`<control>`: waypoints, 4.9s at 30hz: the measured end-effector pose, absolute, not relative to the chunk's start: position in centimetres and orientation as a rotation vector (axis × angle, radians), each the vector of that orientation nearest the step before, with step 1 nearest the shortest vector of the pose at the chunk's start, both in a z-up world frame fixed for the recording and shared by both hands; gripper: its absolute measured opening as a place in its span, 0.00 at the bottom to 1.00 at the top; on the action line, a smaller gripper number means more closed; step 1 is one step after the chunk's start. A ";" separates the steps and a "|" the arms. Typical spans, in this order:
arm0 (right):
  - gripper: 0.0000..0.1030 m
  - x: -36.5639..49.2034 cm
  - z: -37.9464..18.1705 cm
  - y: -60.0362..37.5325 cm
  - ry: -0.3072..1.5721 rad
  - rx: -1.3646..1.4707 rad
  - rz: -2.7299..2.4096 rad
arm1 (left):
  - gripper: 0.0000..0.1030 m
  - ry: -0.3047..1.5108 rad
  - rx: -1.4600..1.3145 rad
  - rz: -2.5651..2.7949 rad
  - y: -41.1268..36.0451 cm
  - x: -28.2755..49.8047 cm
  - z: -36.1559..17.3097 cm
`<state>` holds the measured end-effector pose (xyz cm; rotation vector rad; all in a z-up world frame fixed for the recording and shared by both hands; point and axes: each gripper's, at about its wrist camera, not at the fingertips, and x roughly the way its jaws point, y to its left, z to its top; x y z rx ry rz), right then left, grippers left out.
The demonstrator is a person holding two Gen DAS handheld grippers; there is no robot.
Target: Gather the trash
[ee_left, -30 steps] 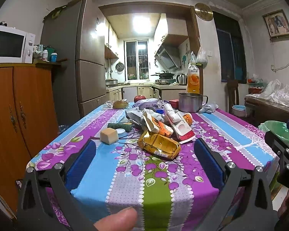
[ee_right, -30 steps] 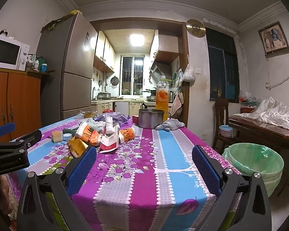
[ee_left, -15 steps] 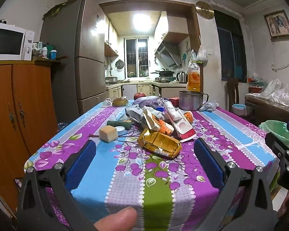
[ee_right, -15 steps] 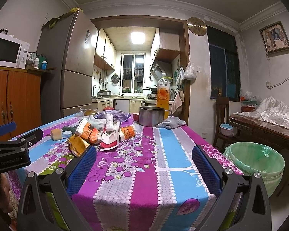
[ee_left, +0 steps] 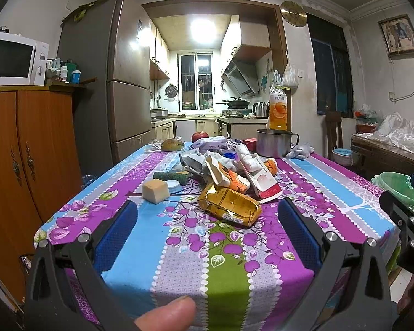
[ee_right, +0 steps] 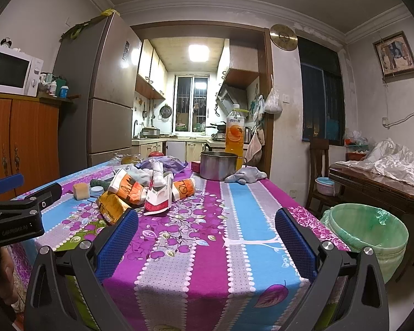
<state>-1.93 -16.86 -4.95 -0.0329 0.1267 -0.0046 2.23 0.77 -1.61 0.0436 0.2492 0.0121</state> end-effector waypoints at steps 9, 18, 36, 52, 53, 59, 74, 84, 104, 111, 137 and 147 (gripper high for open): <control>0.96 -1.9 -5.1 -16.8 0.127 -0.034 -0.004 | 0.95 0.252 0.046 0.010 0.8 2.3 -1.6; 0.96 -1.7 -5.2 -16.7 0.132 -0.036 -0.005 | 0.95 0.264 0.052 0.006 0.7 2.7 -1.8; 0.96 2.6 -4.2 -14.1 0.239 -0.125 0.151 | 0.95 0.412 0.047 0.036 5.9 8.2 -1.1; 0.84 18.1 -5.5 -5.1 0.633 -0.180 0.615 | 0.95 0.724 0.055 -0.136 13.4 21.8 -2.9; 0.84 19.1 -5.6 -4.5 0.661 -0.180 0.624 | 0.95 0.735 0.057 -0.141 13.3 22.4 -3.1; 0.81 21.6 -6.3 -2.0 0.781 -0.218 0.656 | 0.87 0.825 0.032 -0.151 13.2 25.4 -3.8; 0.50 23.6 -7.2 -0.5 0.806 -0.231 0.601 | 0.46 0.865 -0.022 -0.085 13.3 26.3 -4.1; 0.49 16.3 -3.9 -5.0 0.594 -0.073 0.531 | 0.45 0.637 0.035 0.072 9.1 18.1 0.2; 0.50 11.3 4.2 -15.6 0.318 -0.022 0.173 | 0.46 0.446 0.041 0.046 0.3 12.7 5.7; 0.50 10.9 4.9 -21.9 0.331 0.003 0.070 | 0.46 0.457 0.070 -0.058 -5.2 13.6 5.9; 0.51 9.3 2.5 -57.3 0.624 0.122 -0.383 | 0.46 0.655 0.183 -0.572 -36.0 19.9 3.6; 0.51 14.0 -3.9 -64.9 0.902 0.228 -0.316 | 0.46 0.909 0.254 -0.651 -42.6 23.3 -1.6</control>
